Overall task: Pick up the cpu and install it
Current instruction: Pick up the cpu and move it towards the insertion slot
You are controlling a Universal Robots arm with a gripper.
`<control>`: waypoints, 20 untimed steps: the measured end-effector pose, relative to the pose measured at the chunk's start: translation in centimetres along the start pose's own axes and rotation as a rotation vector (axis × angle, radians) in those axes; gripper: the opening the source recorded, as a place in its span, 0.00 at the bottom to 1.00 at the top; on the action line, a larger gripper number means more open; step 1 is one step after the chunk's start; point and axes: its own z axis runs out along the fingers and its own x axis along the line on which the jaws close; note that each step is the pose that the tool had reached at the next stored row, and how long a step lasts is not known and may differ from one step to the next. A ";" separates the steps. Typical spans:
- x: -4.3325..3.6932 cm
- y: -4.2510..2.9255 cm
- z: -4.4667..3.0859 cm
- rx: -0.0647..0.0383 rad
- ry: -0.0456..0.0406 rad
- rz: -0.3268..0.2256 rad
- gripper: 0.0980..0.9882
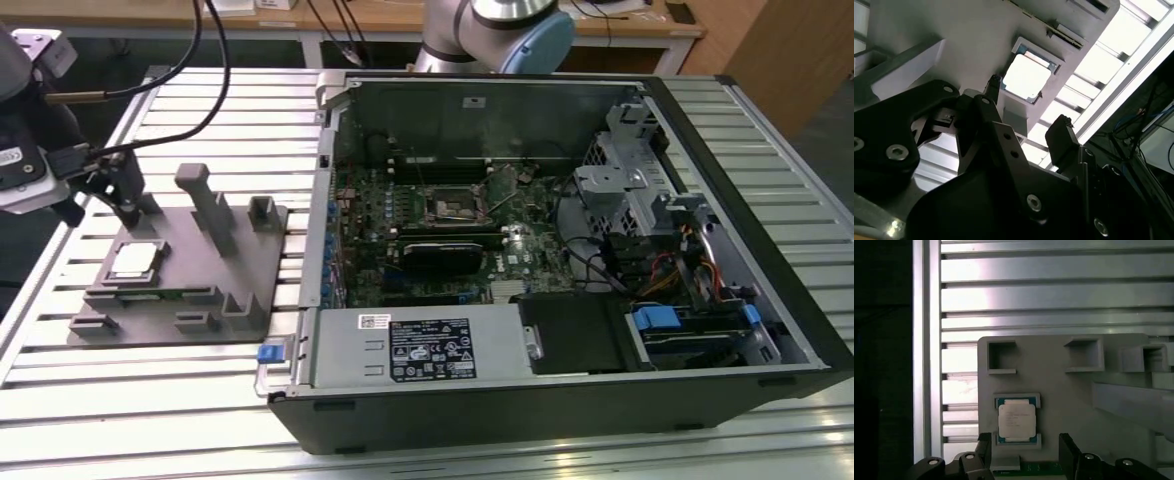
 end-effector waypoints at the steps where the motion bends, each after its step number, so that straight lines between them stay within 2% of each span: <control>1: 0.00 -0.01 0.18 0.000 0.0000 0.000 0.62; 9: 0.00 -0.08 1.18 0.000 -0.0003 0.000 0.62; 11: 0.00 -0.09 1.37 0.000 -0.0002 0.000 0.63; 12: 0.00 -0.10 1.46 0.000 -0.0003 0.000 0.70; 20: 0.00 -0.14 2.20 0.000 -0.0002 0.000 0.70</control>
